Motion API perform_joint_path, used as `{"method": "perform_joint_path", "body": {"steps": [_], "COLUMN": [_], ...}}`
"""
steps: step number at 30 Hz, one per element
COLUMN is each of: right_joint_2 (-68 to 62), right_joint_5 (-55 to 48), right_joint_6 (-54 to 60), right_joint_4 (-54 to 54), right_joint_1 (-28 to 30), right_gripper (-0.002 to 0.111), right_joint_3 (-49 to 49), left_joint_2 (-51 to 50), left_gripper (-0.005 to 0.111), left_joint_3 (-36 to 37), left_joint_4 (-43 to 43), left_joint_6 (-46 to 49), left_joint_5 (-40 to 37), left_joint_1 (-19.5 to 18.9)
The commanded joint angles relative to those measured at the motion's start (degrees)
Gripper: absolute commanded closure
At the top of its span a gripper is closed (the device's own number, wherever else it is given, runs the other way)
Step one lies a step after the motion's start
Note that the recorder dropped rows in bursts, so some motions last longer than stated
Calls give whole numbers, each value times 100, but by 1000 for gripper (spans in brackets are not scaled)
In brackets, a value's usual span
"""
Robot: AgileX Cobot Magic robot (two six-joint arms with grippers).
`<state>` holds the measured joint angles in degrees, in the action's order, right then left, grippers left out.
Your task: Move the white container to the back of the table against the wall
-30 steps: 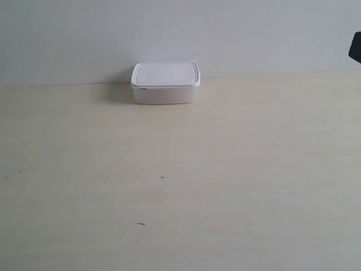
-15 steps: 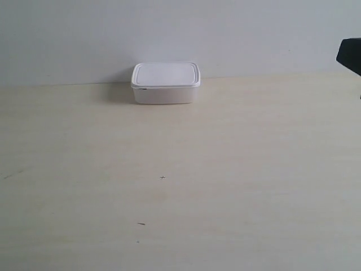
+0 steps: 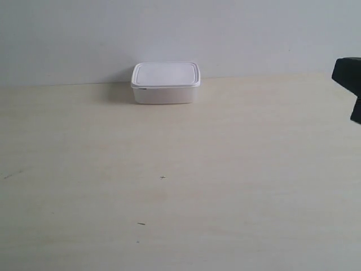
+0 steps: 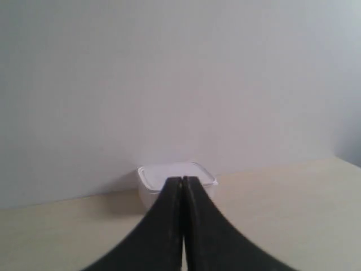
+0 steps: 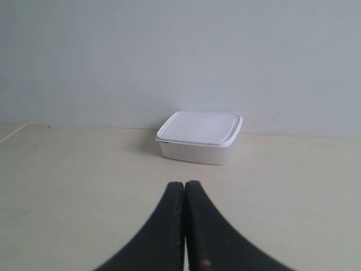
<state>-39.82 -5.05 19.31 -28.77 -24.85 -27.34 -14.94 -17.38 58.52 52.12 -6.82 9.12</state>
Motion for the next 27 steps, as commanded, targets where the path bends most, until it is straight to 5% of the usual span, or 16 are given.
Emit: {"method": "perform_joint_path", "body": {"steps": [1,10,27], "right_joint_2": [378,2436,3722], "right_joint_5": [768,945,820], "right_joint_6": [-7,-7,-7], "right_joint_4": [210,989,905], "right_joint_1": [-15,-15,-15], "right_gripper": [108,108,108], "right_joint_3": [702,2295,2489], "left_joint_2": [-20,-20,-20], "left_gripper": [107,107,107], "left_joint_3": [639,1439,1479], "left_joint_4": [-2,-241,-252], "left_joint_6": [39,39,39], "left_joint_5": [964,1301,1239], "left_joint_1": [3,3,3]}}
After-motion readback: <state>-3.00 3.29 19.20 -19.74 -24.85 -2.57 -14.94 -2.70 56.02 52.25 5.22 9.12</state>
